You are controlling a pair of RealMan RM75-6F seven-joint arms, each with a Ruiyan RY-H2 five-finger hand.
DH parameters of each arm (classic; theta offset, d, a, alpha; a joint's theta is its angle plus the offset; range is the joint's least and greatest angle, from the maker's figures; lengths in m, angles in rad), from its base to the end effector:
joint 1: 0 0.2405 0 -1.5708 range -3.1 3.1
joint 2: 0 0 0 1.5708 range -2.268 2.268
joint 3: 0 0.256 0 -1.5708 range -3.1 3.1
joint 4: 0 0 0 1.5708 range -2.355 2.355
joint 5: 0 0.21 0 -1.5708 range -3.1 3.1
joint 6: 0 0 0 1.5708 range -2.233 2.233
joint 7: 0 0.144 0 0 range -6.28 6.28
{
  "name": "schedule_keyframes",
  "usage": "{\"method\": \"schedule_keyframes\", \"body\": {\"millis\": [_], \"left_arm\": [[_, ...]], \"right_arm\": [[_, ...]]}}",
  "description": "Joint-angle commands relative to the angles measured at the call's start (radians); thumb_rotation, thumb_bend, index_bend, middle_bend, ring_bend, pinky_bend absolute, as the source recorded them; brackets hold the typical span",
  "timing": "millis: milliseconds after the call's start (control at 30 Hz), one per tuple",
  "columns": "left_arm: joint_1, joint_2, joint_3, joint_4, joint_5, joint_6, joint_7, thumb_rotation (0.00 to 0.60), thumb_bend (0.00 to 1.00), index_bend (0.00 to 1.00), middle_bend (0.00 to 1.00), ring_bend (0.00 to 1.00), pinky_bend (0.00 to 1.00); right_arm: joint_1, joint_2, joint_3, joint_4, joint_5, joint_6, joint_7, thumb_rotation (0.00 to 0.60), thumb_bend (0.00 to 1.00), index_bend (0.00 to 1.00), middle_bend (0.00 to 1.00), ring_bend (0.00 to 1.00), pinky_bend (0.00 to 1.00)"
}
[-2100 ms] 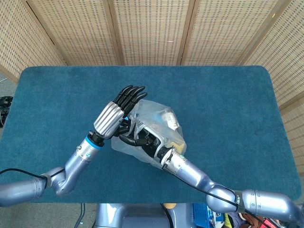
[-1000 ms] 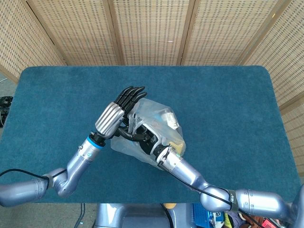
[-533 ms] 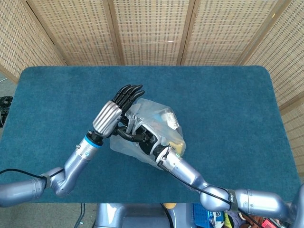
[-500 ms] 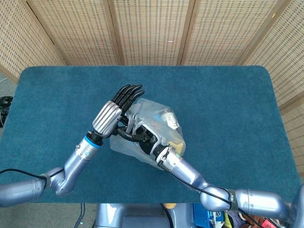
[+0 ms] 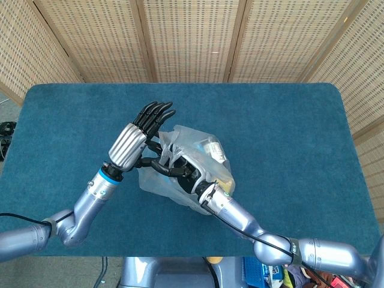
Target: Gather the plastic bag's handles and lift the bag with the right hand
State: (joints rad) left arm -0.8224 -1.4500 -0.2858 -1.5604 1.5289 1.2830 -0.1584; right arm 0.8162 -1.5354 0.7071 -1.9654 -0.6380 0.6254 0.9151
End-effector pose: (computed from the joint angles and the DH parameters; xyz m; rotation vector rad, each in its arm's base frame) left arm -0.0463 0.3483 0.0721 -1.7494 -0.7718 -1.7846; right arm 0.0456 -0.3180 0.0310 -0.5150 2.3219 -1.2840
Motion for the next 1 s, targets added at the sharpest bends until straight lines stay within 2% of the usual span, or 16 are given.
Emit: {"method": "schedule_keyframes", "body": {"millis": [33,533,1000], "left_arm": [[0.001,0.004,0.000,0.005,0.004,0.002,0.008,0.600,0.04,0.00,0.00,0.00,0.00],[0.011,0.033,0.004,0.013,0.011,0.012,0.010,0.600,0.04,0.00,0.00,0.00,0.00],[0.039,0.097,-0.019,-0.007,-0.012,0.035,-0.059,0.600,0.04,0.00,0.00,0.00,0.00]], "right_arm": [[-0.002,0.000,0.001,0.002,0.001,-0.001,0.000,0.600,0.41,0.00,0.14,0.01,0.15],[-0.014,0.011,0.017,0.005,0.007,-0.013,0.000,0.600,0.41,0.00,0.14,0.01,0.15],[-0.020,0.018,0.027,0.005,0.013,-0.018,-0.001,0.600,0.41,0.00,0.14,0.01,0.15]]}}
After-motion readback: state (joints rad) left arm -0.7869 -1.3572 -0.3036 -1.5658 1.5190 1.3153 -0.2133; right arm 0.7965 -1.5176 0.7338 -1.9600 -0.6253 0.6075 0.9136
